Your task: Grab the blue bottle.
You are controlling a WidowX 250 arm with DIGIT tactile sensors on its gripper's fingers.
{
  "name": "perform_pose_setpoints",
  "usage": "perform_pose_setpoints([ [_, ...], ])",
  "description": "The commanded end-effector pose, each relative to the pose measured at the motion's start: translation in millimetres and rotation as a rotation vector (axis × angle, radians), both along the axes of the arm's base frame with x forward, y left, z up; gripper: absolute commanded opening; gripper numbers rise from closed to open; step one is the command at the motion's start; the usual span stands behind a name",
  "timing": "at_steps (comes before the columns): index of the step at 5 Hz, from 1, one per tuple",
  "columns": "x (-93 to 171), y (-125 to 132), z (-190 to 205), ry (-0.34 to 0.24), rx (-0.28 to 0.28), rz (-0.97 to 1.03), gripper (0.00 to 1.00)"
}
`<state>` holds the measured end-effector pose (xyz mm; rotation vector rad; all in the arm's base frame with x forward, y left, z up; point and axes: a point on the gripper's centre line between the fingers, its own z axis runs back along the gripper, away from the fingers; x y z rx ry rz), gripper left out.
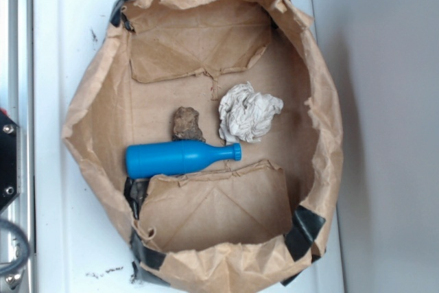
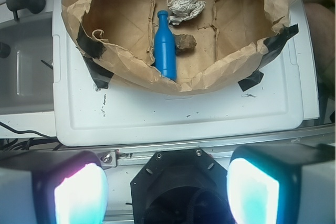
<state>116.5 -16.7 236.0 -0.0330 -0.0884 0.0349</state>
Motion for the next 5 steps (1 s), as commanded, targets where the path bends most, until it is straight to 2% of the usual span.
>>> perform_pose_setpoints([
  [1,0,0,0,0.0,0.0,0.0,1.0],
  [2,33,4,-13,-0.009,0.026,0.008,1.0],
  [3,69,6,-16,-0.047,0.028,0.05,1.0],
  [4,114,16,-26,-0.07,0.03,0.07,1.0],
  [5,133,20,-58,-0.088,-0.013,0.03,1.0],
])
